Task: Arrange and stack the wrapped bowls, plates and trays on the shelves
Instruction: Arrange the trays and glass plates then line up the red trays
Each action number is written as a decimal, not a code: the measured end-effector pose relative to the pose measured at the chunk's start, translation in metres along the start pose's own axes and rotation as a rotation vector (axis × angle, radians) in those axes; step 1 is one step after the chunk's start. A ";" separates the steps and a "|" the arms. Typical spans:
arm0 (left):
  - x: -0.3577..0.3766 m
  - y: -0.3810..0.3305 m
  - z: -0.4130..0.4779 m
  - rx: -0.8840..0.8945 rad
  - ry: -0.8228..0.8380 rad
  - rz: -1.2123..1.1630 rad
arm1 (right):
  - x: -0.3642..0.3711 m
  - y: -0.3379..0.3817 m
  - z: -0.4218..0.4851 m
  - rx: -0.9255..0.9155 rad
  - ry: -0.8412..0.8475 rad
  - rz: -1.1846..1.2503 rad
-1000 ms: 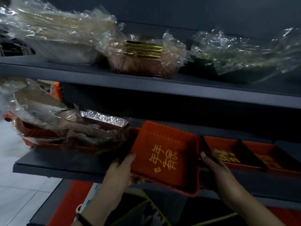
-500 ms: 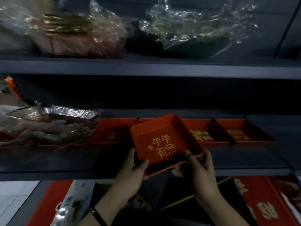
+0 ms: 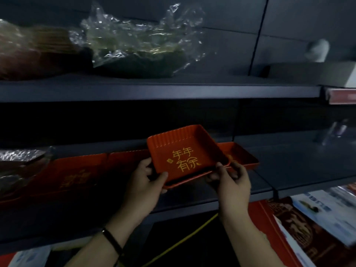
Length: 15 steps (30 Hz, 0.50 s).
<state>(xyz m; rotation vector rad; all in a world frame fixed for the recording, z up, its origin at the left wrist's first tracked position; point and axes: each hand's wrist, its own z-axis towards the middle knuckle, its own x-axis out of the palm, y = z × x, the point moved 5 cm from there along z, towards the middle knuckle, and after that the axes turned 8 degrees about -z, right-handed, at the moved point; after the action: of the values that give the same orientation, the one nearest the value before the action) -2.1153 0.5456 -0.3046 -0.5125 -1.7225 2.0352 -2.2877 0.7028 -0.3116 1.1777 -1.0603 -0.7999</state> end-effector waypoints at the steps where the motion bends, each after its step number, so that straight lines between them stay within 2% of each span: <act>1: 0.017 -0.003 0.005 0.024 -0.002 0.002 | -0.008 0.004 0.013 -0.016 -0.048 0.010; 5: 0.084 -0.003 0.026 0.152 0.159 0.105 | -0.043 0.008 0.051 -0.098 -0.196 -0.038; 9: 0.130 0.022 0.040 0.263 0.357 0.324 | -0.079 -0.008 0.080 -0.113 -0.215 -0.082; 13: 0.159 0.043 0.058 0.307 0.286 0.343 | -0.097 -0.025 0.104 -0.034 -0.156 -0.108; 15: 0.173 0.046 0.069 0.320 0.249 0.372 | -0.101 -0.034 0.115 0.047 -0.069 0.000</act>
<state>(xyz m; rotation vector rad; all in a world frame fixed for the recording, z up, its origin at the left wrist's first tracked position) -2.3015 0.5753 -0.3399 -0.9858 -1.1935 2.3222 -2.4280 0.7500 -0.3625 1.1970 -1.1405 -0.8246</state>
